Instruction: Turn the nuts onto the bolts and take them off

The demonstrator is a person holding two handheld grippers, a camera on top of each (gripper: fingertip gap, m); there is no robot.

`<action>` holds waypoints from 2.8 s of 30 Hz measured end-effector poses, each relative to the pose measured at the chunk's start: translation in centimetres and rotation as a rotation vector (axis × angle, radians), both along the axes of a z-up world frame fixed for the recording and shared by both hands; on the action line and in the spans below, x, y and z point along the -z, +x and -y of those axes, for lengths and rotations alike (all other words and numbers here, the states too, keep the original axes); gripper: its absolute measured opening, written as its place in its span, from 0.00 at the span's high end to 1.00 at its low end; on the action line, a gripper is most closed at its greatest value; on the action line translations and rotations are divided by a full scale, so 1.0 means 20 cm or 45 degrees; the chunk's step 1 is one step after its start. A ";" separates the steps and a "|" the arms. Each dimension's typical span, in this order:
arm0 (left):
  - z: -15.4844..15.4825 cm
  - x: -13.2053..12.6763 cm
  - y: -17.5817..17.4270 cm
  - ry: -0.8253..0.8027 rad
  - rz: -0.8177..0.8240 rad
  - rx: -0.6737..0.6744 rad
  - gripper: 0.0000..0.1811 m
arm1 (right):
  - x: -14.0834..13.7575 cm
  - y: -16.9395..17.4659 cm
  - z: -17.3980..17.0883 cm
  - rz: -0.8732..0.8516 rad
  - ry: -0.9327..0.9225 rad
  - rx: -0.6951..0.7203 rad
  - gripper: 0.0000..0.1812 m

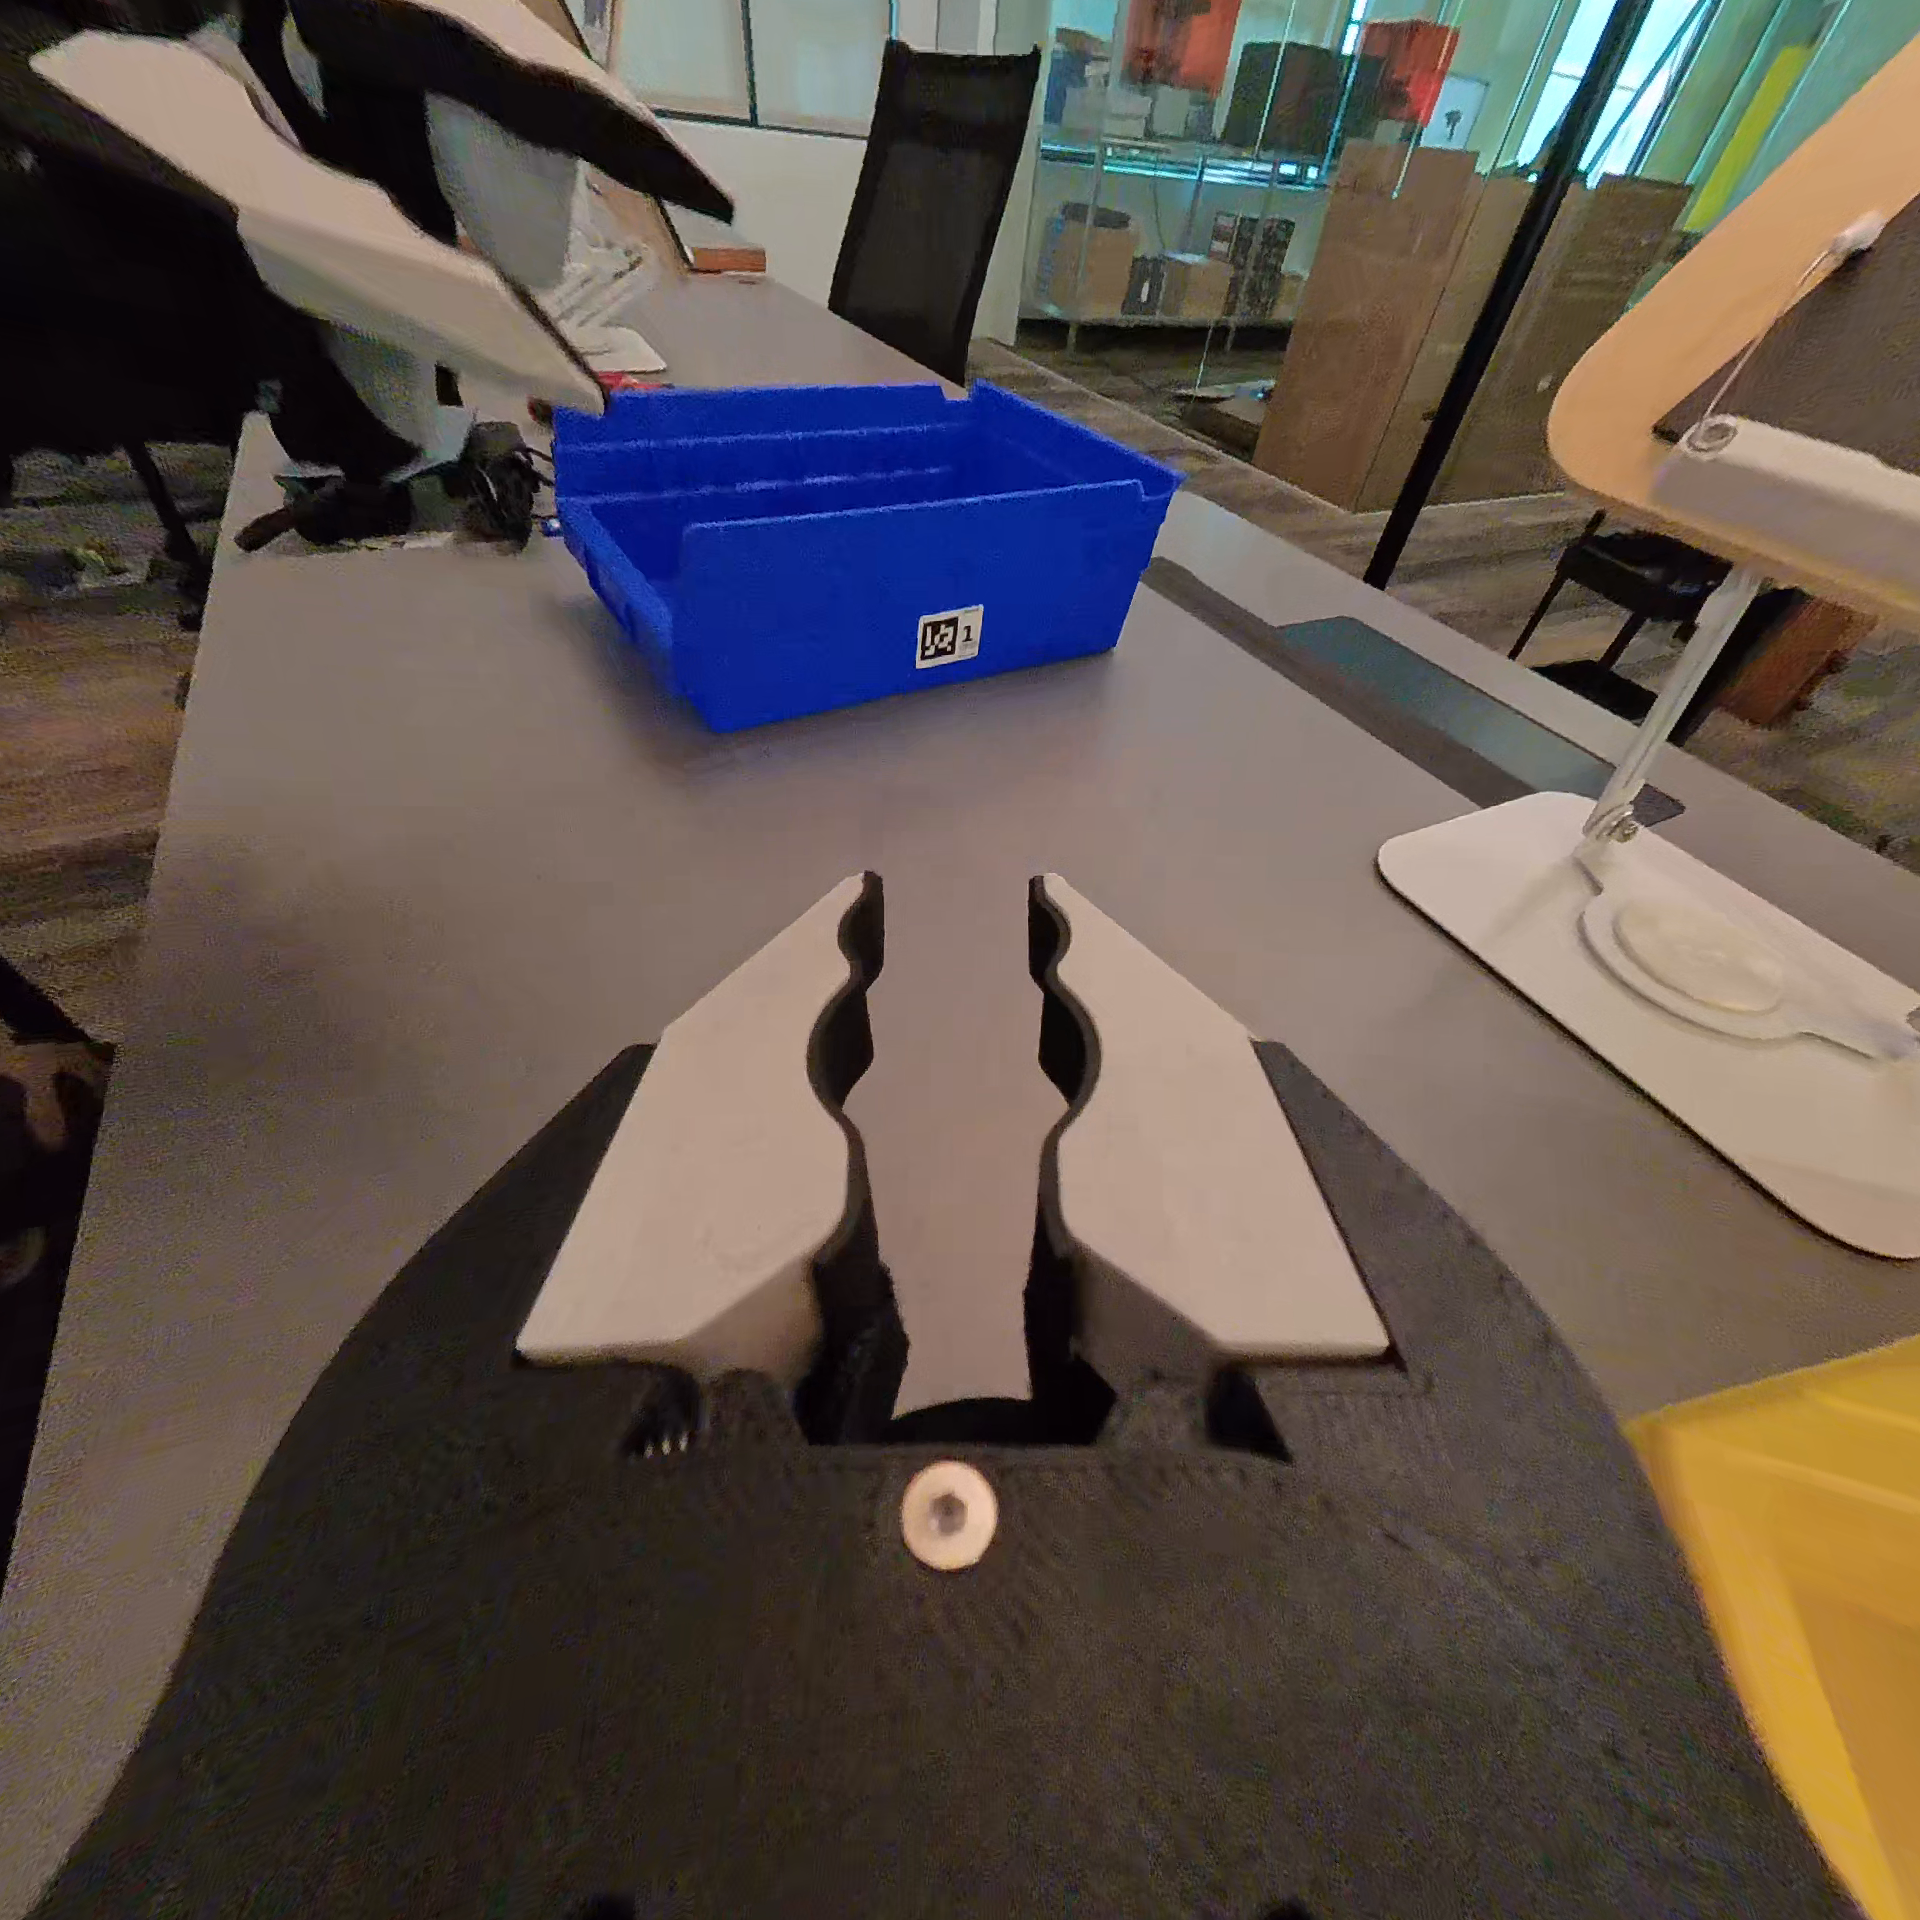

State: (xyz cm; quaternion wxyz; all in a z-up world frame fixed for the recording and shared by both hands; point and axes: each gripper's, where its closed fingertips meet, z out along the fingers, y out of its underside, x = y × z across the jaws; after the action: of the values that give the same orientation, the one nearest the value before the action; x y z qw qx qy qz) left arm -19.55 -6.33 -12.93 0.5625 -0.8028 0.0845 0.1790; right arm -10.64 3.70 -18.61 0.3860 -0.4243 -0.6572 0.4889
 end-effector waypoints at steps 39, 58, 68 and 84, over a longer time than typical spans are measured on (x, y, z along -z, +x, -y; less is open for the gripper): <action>0.55 0.91 -1.27 -1.545 0.338 -0.403 0.96 | 0.16 -0.09 -0.22 0.134 0.244 0.298 0.87; 0.57 0.81 -1.26 -1.490 0.274 -0.363 1.00 | 0.33 0.74 -1.27 0.382 0.284 0.623 0.95; 0.58 0.83 -1.30 -1.529 0.178 -0.410 0.89 | 0.33 0.59 -0.94 0.268 0.212 0.442 0.94; 0.47 0.81 -1.38 -1.377 -0.122 -0.343 0.96 | 0.29 0.34 -0.53 0.234 0.147 0.193 0.94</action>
State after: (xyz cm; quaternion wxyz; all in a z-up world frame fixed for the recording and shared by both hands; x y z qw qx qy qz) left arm -47.24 -15.82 -29.17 0.0381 -0.9717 0.0865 0.2166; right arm -3.85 14.30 -24.49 0.3839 -0.4926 -0.6829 0.3788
